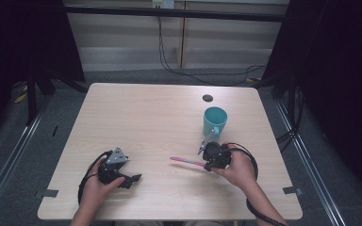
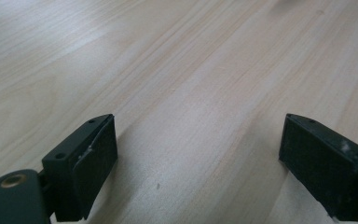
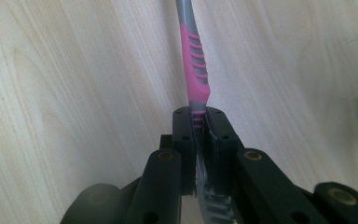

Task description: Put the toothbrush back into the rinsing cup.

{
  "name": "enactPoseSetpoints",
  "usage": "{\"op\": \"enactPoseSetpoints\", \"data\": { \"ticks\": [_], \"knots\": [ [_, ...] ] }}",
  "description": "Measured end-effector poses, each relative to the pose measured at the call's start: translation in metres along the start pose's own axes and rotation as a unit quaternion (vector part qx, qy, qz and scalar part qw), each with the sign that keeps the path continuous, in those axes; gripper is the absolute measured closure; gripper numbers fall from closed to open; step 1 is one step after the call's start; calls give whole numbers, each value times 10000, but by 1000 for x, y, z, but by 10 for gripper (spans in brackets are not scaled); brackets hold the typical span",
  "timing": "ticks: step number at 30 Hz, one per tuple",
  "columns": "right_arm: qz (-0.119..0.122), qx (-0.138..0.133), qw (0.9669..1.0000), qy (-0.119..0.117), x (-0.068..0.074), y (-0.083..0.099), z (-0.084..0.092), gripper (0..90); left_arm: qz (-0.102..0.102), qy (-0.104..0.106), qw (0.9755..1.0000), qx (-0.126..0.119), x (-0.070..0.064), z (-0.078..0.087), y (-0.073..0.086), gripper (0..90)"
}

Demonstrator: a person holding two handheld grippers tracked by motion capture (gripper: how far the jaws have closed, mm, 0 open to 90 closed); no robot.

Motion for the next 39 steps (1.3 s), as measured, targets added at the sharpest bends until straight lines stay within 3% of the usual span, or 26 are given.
{"op": "enactPoseSetpoints", "data": {
  "ticks": [8, 12, 15, 21, 28, 31, 35, 39],
  "knots": [
    [91, -60, 9999, 57, -1, -5, 11, 841, -57, 105, 9998, 135, -8, -3, -4, 163],
    [197, 49, 9998, 56, 0, -9, 11, 841, -227, 27, 9992, 333, -10, -3, -7, 166],
    [232, 116, 9996, 75, -1, -11, 13, 840, -332, 8, 9988, 349, -15, 0, -13, 170],
    [222, 31, 9997, 80, -2, -15, 18, 840, -642, -33, 9970, 431, -23, 3, -30, 170],
    [206, -23, 9998, 55, -3, -19, 17, 840, -976, -23, 9932, 629, -36, -4, -48, 185],
    [237, -24, 9997, 62, -3, -21, 18, 840, -1217, -55, 9899, 724, -41, -7, -55, 195],
    [265, -22, 9996, 54, -3, -22, 19, 841, -1340, -80, 9880, 769, -48, -11, -63, 198],
    [263, -70, 9996, 62, -4, -24, 21, 841, -1633, -116, 9828, 850, -57, -13, -74, 246]
  ]
}}
Point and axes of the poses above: each handheld gripper's, and its own axes: z roughly backward along the jaws, y roughly out of its underside, x roughly to its left, the point moved 9 cm from there along -z, roughly forward along the jaws, and after that the axes turned 11 degrees about z, right-handed, at the moved point
